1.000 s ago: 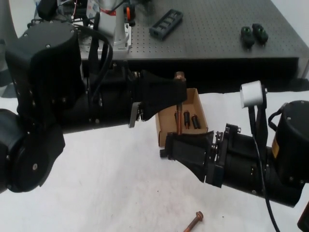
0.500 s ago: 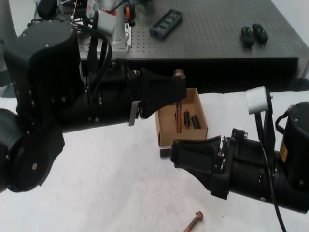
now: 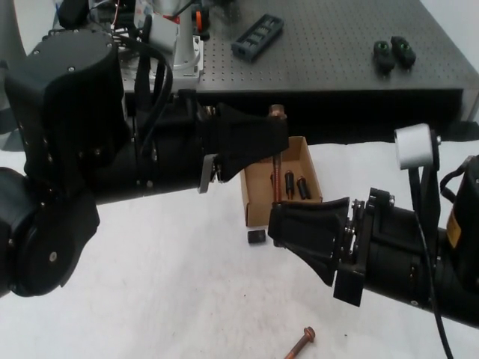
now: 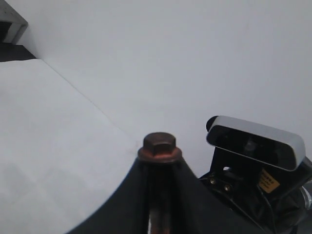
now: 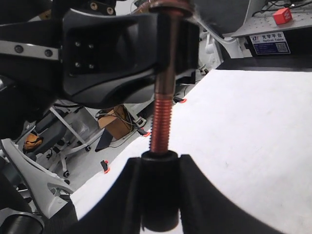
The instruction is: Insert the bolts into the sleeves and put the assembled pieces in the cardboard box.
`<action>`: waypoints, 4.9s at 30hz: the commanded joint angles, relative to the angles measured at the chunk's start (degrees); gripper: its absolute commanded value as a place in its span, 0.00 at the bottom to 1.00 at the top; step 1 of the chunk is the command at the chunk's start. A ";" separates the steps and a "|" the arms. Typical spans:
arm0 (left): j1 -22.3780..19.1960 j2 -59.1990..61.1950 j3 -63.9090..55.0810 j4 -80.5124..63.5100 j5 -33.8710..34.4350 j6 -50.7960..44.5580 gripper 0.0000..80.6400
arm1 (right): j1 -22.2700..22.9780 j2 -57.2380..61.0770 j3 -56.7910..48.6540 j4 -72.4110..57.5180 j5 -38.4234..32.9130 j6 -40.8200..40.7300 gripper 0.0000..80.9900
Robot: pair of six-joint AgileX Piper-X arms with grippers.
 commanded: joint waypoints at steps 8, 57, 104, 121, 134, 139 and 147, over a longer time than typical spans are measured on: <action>-0.18 -0.18 -0.43 -0.73 2.48 1.09 0.01 | 0.02 -0.10 -0.24 -4.39 1.60 -0.45 0.02; -0.22 0.47 -0.43 28.84 -15.12 30.93 0.59 | -13.95 48.20 -46.63 20.34 26.12 -27.01 0.02; -19.17 37.37 -35.18 74.73 -53.94 42.07 0.01 | -19.96 50.37 -67.98 72.04 14.87 -29.30 0.43; 1.87 2.62 -8.45 67.91 -53.70 36.89 0.01 | -4.51 63.22 -68.08 74.96 23.96 -52.67 0.43; 3.54 0.71 -8.45 68.86 -53.24 40.28 0.01 | -2.68 68.16 -68.29 68.71 32.56 -57.12 0.43; 3.54 0.71 -8.45 68.86 -53.24 41.01 0.01 | -2.55 69.35 -68.29 69.13 32.56 -57.24 0.34; 3.54 0.71 -8.45 70.06 -53.24 41.04 0.01 | -2.51 69.35 -68.29 73.57 32.56 -57.24 0.02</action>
